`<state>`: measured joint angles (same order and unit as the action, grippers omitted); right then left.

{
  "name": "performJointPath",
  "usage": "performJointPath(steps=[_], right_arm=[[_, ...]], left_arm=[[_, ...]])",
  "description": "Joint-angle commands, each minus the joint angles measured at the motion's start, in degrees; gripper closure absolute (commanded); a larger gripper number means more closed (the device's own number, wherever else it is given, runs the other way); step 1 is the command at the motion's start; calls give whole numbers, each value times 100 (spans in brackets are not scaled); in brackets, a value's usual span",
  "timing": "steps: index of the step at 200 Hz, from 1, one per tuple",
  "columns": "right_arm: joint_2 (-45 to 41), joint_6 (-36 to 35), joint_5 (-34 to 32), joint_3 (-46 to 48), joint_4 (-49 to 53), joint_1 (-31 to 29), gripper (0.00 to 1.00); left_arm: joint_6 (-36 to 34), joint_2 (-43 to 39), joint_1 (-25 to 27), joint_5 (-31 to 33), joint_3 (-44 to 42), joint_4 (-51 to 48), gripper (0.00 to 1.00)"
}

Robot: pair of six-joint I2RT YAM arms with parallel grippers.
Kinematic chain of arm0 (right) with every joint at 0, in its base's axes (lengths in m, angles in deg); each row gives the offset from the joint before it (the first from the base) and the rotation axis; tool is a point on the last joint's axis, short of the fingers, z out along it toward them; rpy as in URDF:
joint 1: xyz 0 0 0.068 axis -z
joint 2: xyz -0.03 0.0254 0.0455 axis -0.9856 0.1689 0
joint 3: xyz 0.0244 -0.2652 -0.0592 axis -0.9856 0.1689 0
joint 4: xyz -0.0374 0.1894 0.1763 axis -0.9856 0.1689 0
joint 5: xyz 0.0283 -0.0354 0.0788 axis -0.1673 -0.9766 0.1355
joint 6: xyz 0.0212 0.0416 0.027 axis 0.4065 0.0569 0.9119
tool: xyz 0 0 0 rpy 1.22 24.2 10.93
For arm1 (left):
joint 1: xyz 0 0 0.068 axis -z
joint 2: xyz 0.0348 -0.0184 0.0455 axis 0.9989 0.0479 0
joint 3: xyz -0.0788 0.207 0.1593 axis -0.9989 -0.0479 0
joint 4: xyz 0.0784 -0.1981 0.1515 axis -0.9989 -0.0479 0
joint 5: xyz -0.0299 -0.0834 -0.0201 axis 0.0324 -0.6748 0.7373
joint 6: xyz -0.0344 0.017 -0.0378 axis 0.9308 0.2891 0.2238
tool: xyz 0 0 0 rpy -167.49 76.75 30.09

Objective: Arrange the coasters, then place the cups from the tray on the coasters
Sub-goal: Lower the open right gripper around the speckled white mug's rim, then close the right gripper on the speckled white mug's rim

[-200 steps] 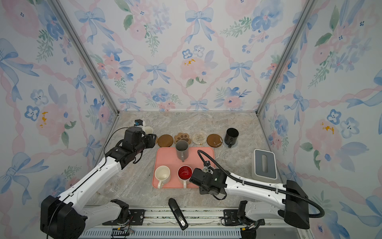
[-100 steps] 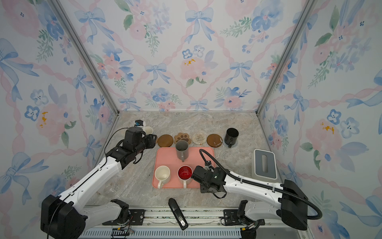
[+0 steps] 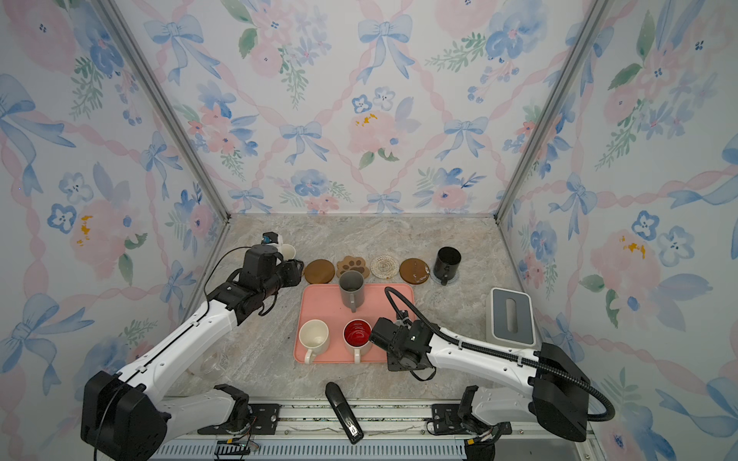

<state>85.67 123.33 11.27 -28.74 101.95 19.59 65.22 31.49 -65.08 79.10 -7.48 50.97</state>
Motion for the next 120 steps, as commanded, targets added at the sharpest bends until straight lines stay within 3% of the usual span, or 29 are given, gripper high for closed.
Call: performJointPath(steps=[1,120], right_arm=[[75,87,-89,84,16,107,55],[182,79,-64,149,-119,304,67]], left_arm=[[41,75,36,-43,20,36,50],[44,134,37,-25,14,37,50]])
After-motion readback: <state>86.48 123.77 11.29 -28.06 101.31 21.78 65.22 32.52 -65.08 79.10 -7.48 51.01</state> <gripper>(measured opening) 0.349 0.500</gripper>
